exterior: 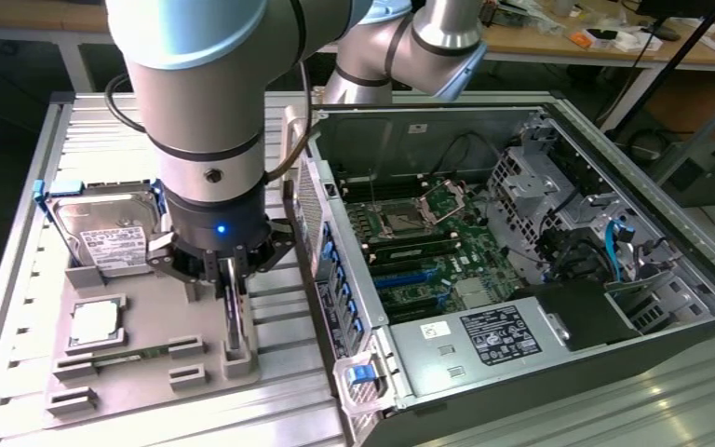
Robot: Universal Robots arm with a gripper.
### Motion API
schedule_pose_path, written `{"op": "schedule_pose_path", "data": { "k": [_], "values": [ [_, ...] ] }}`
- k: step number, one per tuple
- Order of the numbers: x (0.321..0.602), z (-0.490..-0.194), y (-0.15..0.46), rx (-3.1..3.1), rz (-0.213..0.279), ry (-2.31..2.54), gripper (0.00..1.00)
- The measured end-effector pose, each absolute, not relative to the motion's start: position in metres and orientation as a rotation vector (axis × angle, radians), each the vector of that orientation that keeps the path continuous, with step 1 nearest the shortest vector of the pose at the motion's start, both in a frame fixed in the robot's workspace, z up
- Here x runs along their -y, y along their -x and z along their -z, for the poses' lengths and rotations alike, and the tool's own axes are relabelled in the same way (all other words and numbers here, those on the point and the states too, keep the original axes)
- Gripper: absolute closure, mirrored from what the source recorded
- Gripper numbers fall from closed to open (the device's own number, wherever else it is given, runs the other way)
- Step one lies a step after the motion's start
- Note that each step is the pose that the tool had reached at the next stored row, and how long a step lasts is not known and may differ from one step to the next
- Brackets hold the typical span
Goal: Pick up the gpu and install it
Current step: 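Pick up the gpu and move the gpu toward the slot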
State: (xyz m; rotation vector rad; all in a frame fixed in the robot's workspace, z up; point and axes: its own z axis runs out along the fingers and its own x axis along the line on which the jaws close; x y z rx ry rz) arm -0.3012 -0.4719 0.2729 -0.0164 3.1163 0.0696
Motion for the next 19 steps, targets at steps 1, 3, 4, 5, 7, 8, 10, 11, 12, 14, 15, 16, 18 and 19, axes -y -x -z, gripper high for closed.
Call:
{"op": "schedule_pose_path", "data": {
  "k": [1,3,4,5,7,8,10,11,12,14,15,16,18,19],
  "values": [
    [0.472,-0.274,0.301,-3.116,-0.070,0.016,0.73],
    [0.472,-0.276,0.301,-3.116,-0.070,0.016,0.73],
    [0.472,-0.277,0.301,-3.116,-0.070,0.016,0.73],
    [0.472,-0.278,0.301,-3.116,-0.070,0.016,0.73],
    [0.472,-0.280,0.301,-3.116,-0.070,0.016,0.73],
    [0.472,-0.281,0.301,-3.116,-0.070,0.016,0.73],
    [0.472,-0.283,0.301,-3.116,-0.070,0.016,0.73],
    [0.472,-0.284,0.301,-3.116,-0.070,0.016,0.73],
    [0.472,-0.285,0.301,-3.116,-0.070,0.016,0.73],
    [0.472,-0.288,0.301,-3.116,-0.070,0.016,0.73],
    [0.472,-0.289,0.301,-3.116,-0.070,0.016,0.73],
    [0.472,-0.290,0.301,-3.116,-0.070,0.016,0.73],
    [0.472,-0.292,0.301,-3.116,-0.070,0.016,0.73],
    [0.472,-0.293,0.301,-3.116,-0.070,0.016,0.73]
  ]
}}
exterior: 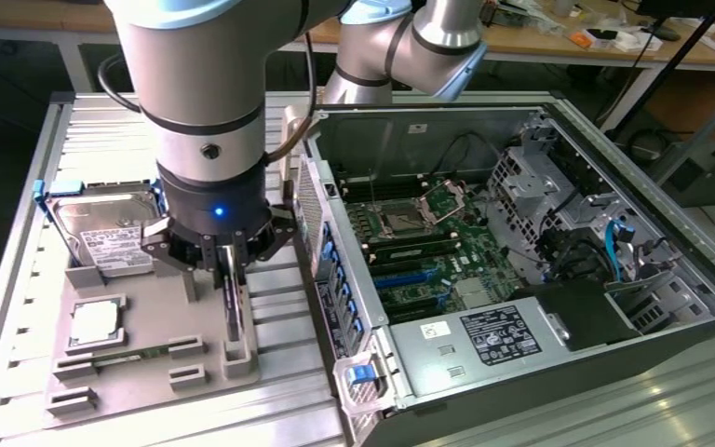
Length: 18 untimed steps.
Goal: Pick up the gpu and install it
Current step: 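Pick up the gpu and move the gpu toward the slot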
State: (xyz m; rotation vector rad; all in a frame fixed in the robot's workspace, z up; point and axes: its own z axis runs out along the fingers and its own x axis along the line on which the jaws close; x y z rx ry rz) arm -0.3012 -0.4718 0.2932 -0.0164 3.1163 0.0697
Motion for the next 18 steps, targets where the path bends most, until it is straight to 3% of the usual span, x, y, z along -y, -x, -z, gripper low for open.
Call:
{"op": "schedule_pose_path", "data": {
  "k": [18],
  "values": [
    [0.472,-0.313,0.301,-3.116,-0.070,0.016,0.73]
  ]
}}
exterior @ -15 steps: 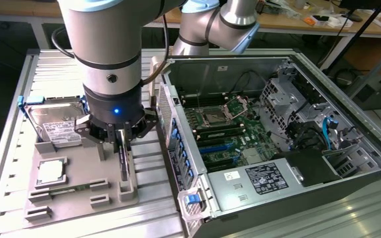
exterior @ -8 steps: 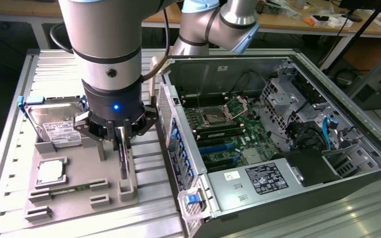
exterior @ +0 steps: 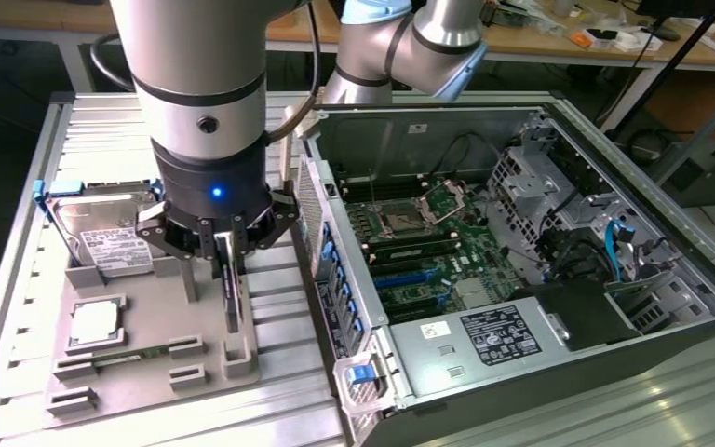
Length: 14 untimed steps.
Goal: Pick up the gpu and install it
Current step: 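Pick up the gpu and move the gpu toward the slot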
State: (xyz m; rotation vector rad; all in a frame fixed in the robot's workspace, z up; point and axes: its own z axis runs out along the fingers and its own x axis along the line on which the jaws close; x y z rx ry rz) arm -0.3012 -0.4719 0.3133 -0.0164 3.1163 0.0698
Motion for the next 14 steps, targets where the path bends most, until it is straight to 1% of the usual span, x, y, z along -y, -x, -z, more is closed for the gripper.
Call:
{"op": "schedule_pose_path", "data": {
  "k": [14],
  "values": [
    [0.472,-0.326,0.301,-3.116,-0.070,0.016,0.73]
  ]
}}
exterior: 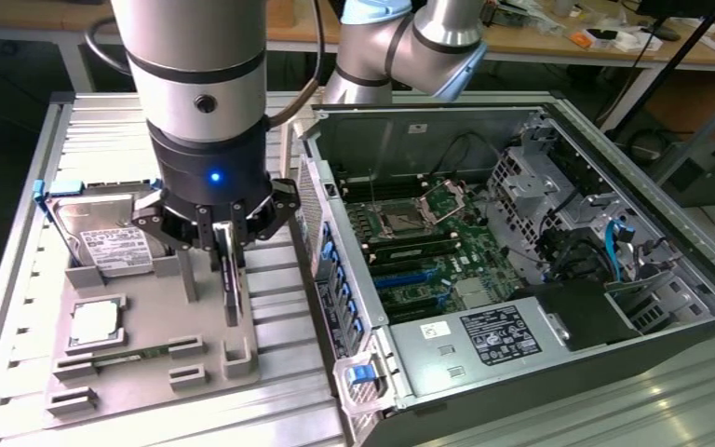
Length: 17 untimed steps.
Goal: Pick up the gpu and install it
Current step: 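Pick up the gpu and move the gpu toward the slot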
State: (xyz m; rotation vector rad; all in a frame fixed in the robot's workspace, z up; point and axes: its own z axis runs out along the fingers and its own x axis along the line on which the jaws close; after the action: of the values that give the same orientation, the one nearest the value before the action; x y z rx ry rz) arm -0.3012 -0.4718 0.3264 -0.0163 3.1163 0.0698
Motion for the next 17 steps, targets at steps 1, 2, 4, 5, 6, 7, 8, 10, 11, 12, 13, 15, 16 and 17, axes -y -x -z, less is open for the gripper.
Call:
{"op": "schedule_pose_path", "data": {
  "k": [1,2,4,5,6,7,8,10,11,12,13,15,16,17],
  "values": [
    [0.472,-0.327,0.301,-3.116,-0.070,0.016,0.73],
    [0.472,-0.328,0.301,-3.116,-0.070,0.016,0.73],
    [0.472,-0.331,0.301,-3.116,-0.070,0.016,0.73],
    [0.472,-0.332,0.301,-3.116,-0.069,0.016,0.73],
    [0.472,-0.334,0.301,-3.116,-0.069,0.016,0.73],
    [0.472,-0.335,0.301,-3.116,-0.069,0.016,0.73],
    [0.472,-0.336,0.301,-3.116,-0.069,0.016,0.73],
    [0.472,-0.338,0.301,-3.116,-0.069,0.016,0.73],
    [0.472,-0.339,0.301,-3.116,-0.069,0.016,0.73],
    [0.472,-0.340,0.301,-3.116,-0.069,0.016,0.73],
    [0.472,-0.341,0.301,-3.116,-0.069,0.016,0.73],
    [0.472,-0.343,0.301,-3.116,-0.069,0.016,0.73],
    [0.472,-0.345,0.301,-3.116,-0.069,0.016,0.73],
    [0.472,-0.346,0.301,-3.116,-0.069,0.016,0.73]
  ]
}}
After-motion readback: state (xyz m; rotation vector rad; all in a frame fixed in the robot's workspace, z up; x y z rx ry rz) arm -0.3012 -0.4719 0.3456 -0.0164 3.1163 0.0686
